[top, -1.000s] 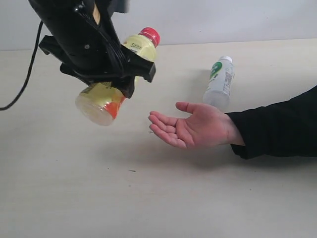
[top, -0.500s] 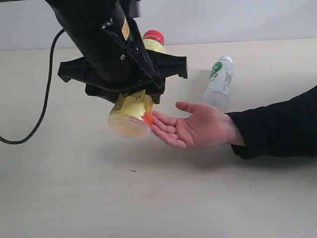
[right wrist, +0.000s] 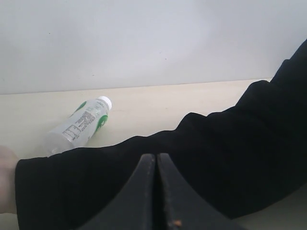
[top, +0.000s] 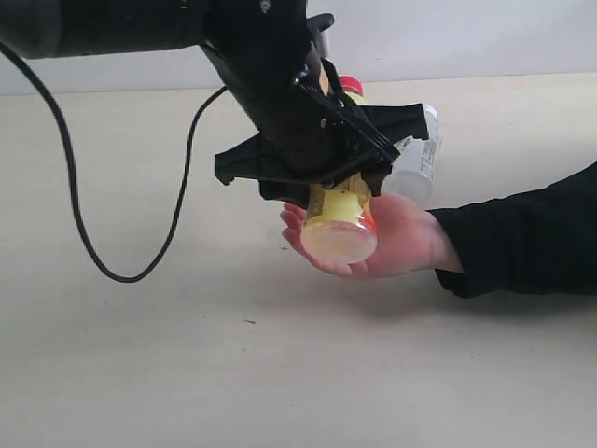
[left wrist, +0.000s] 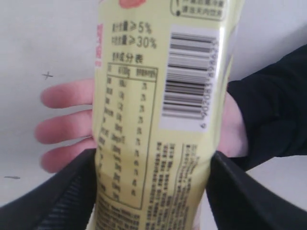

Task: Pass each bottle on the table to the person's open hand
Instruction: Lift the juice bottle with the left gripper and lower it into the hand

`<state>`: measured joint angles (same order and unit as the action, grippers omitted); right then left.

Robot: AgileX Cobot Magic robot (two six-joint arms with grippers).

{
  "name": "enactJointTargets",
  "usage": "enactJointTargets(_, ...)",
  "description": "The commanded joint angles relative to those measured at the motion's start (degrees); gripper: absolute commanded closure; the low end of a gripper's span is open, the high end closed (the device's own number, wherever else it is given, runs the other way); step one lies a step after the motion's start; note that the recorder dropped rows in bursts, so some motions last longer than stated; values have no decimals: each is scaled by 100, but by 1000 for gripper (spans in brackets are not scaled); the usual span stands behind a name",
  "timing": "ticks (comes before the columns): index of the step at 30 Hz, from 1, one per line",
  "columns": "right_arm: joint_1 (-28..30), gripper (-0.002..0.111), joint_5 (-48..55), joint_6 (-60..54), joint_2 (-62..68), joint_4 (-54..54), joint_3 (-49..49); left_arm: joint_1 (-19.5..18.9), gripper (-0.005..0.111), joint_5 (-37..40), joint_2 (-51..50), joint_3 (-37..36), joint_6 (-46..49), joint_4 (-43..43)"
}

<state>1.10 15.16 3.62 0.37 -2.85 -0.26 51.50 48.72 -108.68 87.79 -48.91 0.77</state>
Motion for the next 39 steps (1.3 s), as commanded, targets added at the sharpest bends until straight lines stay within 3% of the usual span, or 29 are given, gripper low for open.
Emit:
enactJointTargets(1,27,108,-44,9,-37,-10,26,38,107,-124,-383,273,83,221)
enactJointTargets(20,27,108,-44,9,-37,-10,26,38,105,-156,-597,516,325,591)
enactJointTargets(22,27,108,-44,9,-37,-10,26,38,96,-150,-597,516,325,591)
enactJointTargets(27,27,108,-44,9,-37,-10,26,38,56,-128,-597,516,325,591)
enactJointTargets(32,27,108,-44,9,-37,-10,26,38,27,-139,-597,516,489,557)
enactJointTargets(35,27,108,-44,9,-37,-10,26,38,19,-139,-586,516,603,533)
enactJointTargets(39,27,108,-44,9,-37,-10,26,-24,18,-71,-534,567,732,533)
